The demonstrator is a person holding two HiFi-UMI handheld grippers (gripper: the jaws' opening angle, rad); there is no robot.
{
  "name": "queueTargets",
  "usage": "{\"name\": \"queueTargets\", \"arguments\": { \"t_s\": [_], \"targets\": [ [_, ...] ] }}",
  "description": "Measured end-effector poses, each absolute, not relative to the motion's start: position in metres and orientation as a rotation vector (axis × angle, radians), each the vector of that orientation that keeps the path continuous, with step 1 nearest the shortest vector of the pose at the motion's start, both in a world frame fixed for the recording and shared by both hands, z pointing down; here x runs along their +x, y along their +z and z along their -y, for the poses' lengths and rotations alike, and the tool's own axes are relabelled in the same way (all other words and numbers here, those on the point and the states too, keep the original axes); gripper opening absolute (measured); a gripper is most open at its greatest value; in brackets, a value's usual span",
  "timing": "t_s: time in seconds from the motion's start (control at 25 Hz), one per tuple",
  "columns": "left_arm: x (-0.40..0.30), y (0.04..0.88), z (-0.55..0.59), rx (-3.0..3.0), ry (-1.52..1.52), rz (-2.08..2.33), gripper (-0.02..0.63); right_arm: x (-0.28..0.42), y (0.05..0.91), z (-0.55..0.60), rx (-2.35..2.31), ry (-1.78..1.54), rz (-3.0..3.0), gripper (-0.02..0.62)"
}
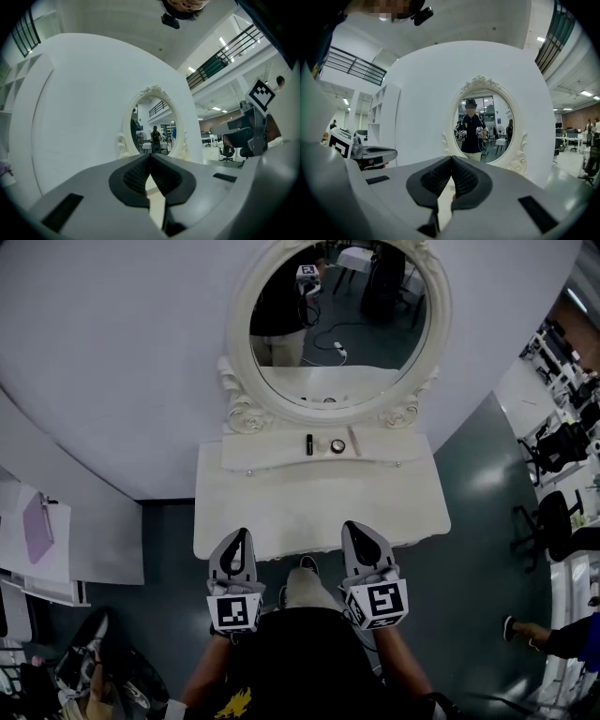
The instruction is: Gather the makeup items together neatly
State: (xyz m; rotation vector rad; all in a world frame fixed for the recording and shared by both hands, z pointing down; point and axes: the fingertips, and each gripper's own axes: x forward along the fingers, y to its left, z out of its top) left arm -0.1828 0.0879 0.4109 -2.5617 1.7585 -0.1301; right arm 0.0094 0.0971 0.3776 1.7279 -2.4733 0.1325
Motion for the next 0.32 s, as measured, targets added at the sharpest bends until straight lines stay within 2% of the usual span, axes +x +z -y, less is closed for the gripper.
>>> {"name": "queueTargets", "arguments": {
  "t_s": [0.12, 0.32],
  "targets": [
    [-0.18, 0.41, -0.088, -2.575, -0.116, -1.737, 0.012, 0.019, 0.383, -0.101, 1.76, 0.16, 2.442, 0.014],
    [-0.184, 0.387, -0.078, -2.562, 0.087, -1.758, 0.012, 0.011, 0.384, -0.097, 1.778, 0.174, 2.442, 0.014]
  ]
}}
